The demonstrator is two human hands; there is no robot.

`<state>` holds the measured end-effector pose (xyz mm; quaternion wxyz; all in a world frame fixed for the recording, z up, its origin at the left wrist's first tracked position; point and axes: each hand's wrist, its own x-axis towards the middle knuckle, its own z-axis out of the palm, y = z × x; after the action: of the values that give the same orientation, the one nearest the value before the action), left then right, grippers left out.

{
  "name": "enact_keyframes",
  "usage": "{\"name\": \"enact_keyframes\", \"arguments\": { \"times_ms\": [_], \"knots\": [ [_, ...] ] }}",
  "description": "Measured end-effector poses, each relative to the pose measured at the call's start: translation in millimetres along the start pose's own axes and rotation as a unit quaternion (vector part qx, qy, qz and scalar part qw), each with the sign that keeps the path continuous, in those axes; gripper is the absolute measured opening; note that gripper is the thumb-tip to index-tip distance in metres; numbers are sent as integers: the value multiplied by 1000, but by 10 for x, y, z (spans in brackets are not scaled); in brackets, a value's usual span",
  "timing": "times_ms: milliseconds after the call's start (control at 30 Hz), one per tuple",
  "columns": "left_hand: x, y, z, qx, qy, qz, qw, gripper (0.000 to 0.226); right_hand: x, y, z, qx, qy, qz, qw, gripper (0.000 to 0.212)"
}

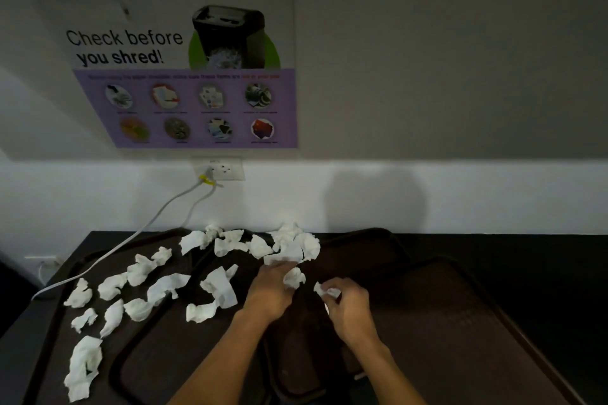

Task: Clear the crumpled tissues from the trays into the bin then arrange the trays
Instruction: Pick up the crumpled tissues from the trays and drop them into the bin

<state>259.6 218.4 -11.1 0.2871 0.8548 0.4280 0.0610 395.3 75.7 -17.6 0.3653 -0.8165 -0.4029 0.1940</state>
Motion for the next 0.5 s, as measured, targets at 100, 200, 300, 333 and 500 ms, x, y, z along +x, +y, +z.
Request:
{"name": "enact_keyframes", "arguments": {
  "times_ms": [100, 200, 300, 333, 500],
  "knots": [
    [75, 4, 85, 30, -19, -1, 999, 59, -51, -9, -90, 40, 18, 29, 999, 8],
    [118, -10, 162, 30, 3, 9, 999, 53, -104, 37, -164, 44, 23, 44, 998, 6],
    [104, -33, 223, -2, 21, 1, 1000, 48, -152, 75, -217, 53, 22, 51, 997, 4],
    [92, -43, 236, -11, 30, 2, 999, 46, -161, 80, -224, 56, 22, 55, 997, 5],
    [-50, 2, 220, -46, 79, 28, 995, 23, -216, 6, -211, 91, 11, 80, 993, 19]
  ]
}}
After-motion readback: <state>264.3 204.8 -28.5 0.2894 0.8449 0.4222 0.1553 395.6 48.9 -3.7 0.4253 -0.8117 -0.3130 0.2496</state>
